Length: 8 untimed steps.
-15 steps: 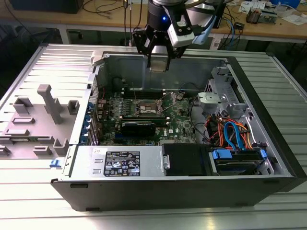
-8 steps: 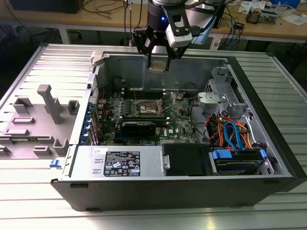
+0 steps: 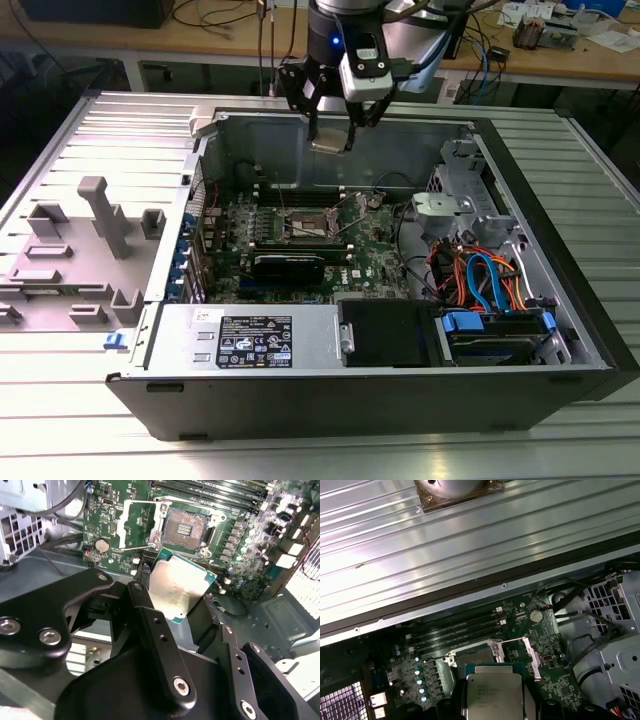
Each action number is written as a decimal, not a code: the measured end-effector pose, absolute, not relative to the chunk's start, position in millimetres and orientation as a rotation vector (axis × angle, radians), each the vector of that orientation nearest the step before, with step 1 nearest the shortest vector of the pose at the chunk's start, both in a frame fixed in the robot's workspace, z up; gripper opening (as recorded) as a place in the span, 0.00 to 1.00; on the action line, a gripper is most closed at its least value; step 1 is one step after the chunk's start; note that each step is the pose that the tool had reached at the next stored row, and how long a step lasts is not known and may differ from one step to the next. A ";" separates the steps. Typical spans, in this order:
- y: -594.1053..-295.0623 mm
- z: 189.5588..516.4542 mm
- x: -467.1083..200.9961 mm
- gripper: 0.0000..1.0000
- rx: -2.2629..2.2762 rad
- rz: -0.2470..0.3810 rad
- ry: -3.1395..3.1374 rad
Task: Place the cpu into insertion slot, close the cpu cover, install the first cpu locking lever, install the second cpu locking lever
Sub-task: 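Place the cpu into insertion slot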
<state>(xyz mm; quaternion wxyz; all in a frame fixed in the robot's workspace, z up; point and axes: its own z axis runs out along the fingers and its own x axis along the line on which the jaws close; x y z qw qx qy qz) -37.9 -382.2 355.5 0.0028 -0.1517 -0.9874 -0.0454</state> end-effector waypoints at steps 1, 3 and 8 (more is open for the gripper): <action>-382.2 355.2 -37.9 0.55 -0.492 -0.142 -3.094; -382.2 354.9 -37.9 0.55 -0.528 -0.142 -3.089; -382.2 354.8 -37.9 0.55 -0.529 -0.142 -3.089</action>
